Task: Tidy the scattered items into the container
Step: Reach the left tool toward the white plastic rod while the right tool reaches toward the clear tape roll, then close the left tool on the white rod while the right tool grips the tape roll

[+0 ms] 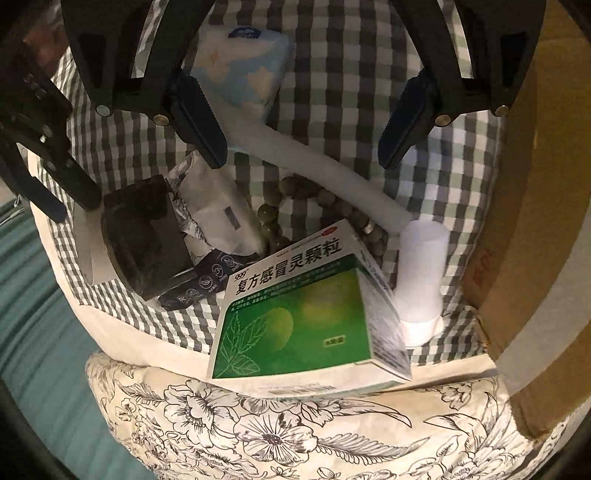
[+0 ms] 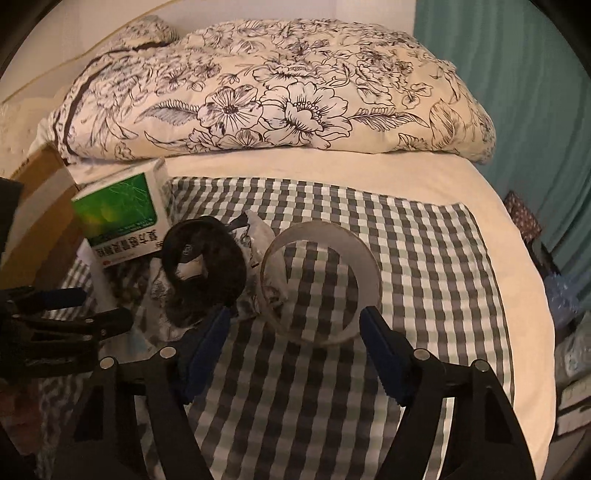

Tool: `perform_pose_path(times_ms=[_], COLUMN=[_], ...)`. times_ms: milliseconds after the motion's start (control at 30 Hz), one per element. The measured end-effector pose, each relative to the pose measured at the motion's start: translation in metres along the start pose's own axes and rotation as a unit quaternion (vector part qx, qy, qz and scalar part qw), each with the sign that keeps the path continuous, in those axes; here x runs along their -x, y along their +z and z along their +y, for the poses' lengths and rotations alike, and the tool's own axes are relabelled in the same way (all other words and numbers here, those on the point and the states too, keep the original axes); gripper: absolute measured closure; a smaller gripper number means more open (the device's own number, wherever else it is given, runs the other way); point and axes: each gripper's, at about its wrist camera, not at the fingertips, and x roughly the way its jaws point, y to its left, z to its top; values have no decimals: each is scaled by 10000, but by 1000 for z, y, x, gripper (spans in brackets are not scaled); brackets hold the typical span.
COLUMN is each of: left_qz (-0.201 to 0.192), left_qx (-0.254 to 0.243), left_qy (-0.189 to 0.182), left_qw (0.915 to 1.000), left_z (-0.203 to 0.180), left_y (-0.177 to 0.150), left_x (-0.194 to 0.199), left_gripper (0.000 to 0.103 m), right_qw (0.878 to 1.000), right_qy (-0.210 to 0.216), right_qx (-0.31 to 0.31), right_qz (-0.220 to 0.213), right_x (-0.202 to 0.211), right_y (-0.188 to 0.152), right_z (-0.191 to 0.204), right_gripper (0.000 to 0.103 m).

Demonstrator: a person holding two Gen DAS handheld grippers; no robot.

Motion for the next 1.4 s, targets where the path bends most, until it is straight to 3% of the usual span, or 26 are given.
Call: perform_pose_path(times_ms=[167,200,233,300,333,400,433,500,867,1400], left_qz=[102,98,82,73,62,73,94,92,-187,-1042], left_qx=[91,67,30,-47,-100,-155,-192,-345,-489,-767], left_qy=[-177,-176,-191,-253,-271,-396,-458,-454,-383,-348], left_qw=[9997,9998,9998,9996,9996,9991,9987,9983,9979,9910], left_z=[-1,-2,-3,-7,-10,-13,-15,-21,-26,-28], left_y=[3,3,2,1,0,-1,-2,-4,-6,-15], left_x=[-11,-11,-12,-12,-11,-9,-8,-5,26,107], left_gripper=[16,18,21,35,39,61,65,83,90,91], right_qw=[9997,9995,9991,9984,9983,9986,9988,9993,9994,9966], right_qy=[-66,-30,50,132,88,6,29,37,150,239], right_qx=[94,73,54,92,145,186,141,72,-310,-477], right_qz=[217,306,407,545,564,496,463,369,-15,-634], right_x=[-17,-19,-22,-26,-27,-24,-21,-14,31,104], right_y=[-1,-2,-4,-7,-9,-13,-13,-13,-12,-8], right_z=[0,-1,-1,1,3,6,6,4,-9,-5], right_gripper=[32,46,71,86,88,91,92,96,100,100])
